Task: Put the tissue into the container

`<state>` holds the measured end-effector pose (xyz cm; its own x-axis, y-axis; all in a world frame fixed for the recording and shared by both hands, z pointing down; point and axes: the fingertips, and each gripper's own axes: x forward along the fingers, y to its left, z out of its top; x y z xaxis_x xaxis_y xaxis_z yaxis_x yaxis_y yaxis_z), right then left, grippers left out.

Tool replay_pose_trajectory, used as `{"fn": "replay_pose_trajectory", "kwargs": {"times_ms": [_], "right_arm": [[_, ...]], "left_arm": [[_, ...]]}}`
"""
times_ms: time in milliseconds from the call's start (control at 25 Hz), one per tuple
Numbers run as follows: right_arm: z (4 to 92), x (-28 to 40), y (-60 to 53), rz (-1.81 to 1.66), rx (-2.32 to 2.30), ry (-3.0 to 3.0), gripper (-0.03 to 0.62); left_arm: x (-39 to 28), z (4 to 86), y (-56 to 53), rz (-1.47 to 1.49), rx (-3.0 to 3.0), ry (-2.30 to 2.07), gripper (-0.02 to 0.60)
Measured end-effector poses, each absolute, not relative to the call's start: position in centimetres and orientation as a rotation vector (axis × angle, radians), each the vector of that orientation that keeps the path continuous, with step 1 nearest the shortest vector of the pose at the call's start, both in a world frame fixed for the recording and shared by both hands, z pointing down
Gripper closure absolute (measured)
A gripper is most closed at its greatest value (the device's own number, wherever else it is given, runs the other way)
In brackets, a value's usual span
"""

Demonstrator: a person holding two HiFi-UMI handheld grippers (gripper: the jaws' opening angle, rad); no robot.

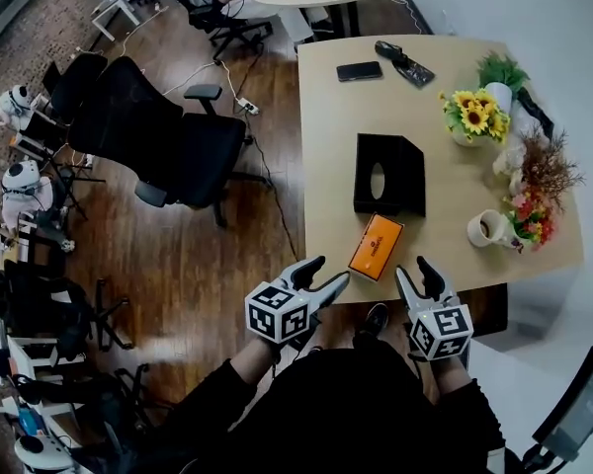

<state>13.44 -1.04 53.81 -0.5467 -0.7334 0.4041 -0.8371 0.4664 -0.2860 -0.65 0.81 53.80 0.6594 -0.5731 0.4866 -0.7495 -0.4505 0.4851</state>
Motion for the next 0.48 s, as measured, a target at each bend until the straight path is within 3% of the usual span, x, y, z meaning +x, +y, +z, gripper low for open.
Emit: {"fn": "replay_pose_trajectory", "kwargs": {"times_ms": [480], "right_arm": [[61.3,12.3,-4.5,1.071,1.201,-2.338,0.375]], "left_arm": [[1.6,61.3,-4.5,0.511,2.041,-0.892,0.323]]}}
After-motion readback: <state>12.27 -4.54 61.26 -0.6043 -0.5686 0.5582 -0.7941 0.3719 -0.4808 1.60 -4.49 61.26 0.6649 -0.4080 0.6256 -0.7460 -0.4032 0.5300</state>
